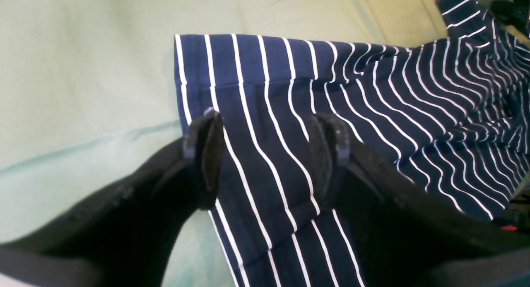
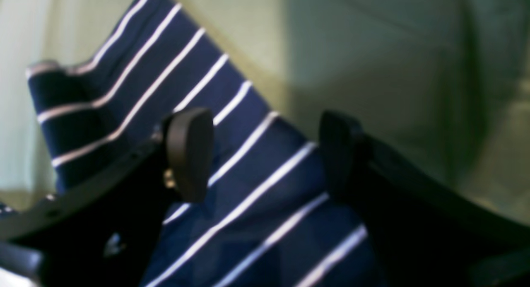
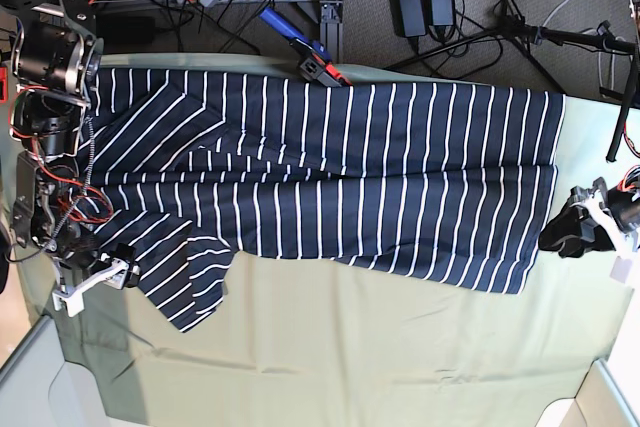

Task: Fold the T-shirt properly
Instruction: 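Regrasp the shirt layers with both grippers near the hem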

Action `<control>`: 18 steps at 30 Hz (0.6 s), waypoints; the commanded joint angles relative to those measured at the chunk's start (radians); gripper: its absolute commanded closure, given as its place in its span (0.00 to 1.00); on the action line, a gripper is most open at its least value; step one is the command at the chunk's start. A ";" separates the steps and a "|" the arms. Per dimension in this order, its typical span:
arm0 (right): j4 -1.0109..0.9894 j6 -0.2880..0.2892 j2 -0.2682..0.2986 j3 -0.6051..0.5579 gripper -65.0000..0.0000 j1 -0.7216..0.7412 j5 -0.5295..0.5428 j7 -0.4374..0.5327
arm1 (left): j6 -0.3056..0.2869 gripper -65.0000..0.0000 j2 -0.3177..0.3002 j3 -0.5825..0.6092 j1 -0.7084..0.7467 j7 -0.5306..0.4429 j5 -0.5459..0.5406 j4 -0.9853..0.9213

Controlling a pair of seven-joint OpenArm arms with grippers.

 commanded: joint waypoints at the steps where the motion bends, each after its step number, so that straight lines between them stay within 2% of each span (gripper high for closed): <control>1: 0.017 0.054 0.010 -0.006 0.37 0.030 0.003 0.022 | -0.017 0.45 -0.023 -0.010 -0.016 -0.021 -0.017 0.014; 10: 0.017 0.055 -0.032 -0.029 0.37 0.031 0.023 -0.005 | -0.017 0.45 -0.022 -0.010 -0.016 -0.024 -0.016 0.014; 14: 0.017 0.055 -0.040 -0.029 0.37 0.031 0.023 -0.005 | -0.017 0.45 -0.022 -0.010 -0.016 -0.092 0.052 0.014; 16: 0.017 0.055 -0.040 -0.029 0.45 0.031 0.023 -0.005 | -0.017 0.45 -0.022 -0.010 -0.016 -0.115 0.077 0.013; 18: 0.017 0.055 -0.038 -0.029 0.67 0.030 0.023 -0.005 | -0.017 0.45 -0.022 -0.009 -0.016 -0.132 0.094 0.011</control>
